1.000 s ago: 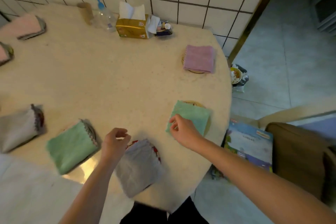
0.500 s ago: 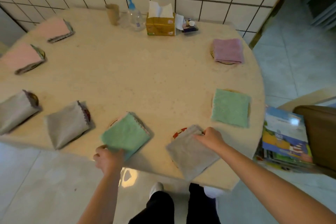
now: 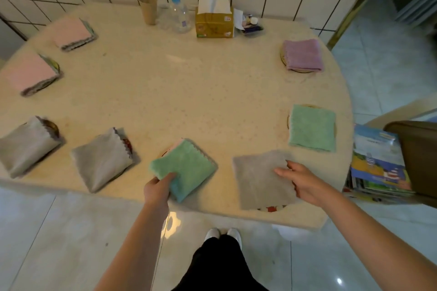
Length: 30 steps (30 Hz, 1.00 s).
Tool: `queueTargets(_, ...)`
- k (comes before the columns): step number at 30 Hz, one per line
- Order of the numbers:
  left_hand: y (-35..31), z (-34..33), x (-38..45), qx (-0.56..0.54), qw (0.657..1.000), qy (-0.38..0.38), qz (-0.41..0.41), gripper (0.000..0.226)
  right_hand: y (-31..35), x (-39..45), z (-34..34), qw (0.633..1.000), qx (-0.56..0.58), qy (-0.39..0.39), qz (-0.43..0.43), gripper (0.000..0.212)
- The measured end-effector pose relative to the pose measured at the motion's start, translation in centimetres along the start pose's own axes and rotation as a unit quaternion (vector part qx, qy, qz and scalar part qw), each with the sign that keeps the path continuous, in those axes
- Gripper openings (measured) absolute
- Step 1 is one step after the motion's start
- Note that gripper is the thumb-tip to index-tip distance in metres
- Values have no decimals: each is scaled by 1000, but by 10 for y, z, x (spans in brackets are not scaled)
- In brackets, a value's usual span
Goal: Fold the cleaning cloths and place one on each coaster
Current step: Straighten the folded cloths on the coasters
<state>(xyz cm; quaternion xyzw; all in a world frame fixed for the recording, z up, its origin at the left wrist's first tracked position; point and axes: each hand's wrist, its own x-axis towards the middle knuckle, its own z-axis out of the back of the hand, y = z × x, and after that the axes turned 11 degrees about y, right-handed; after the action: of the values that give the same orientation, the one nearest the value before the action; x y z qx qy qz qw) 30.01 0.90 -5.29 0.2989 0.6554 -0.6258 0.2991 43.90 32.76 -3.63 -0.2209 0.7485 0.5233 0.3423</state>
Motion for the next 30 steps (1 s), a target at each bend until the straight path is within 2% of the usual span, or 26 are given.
queueTargets(2, -7, 1, 3, -6, 997, 71, -22, 28, -13, 0, -1, 995, 89, -43, 9, 20)
queueTargets(4, -15, 5, 7, 7, 991, 129, -26, 30, -26, 2, -3, 989, 131, -70, 6, 22)
queueTargets(9, -41, 19, 21, 33, 969, 243, 16, 36, -31, 2, -3, 985, 154, -83, -1, 22)
queueTargets(12, -59, 24, 29, 131, 949, 282, 49, 41, -29, 0, -1, 987, 143, -74, -3, 18)
queueTargets(16, -69, 23, 46, 227, 938, 257, 52, 42, -28, 0, 1, 990, 122, -67, -3, 19)
queueTargets(19, -73, 24, 51, 236, 943, 231, 43, 40, -26, 3, 3, 992, 100, -71, -2, 26)
queueTargets(26, -77, 20, 37, 208, 930, 301, 5, 27, -28, 5, 8, 995, 66, -67, 8, 33)
queueTargets(30, -66, 21, 56, 280, 936, 214, -13, 30, -26, 6, 8, 996, 42, -84, -7, 33)
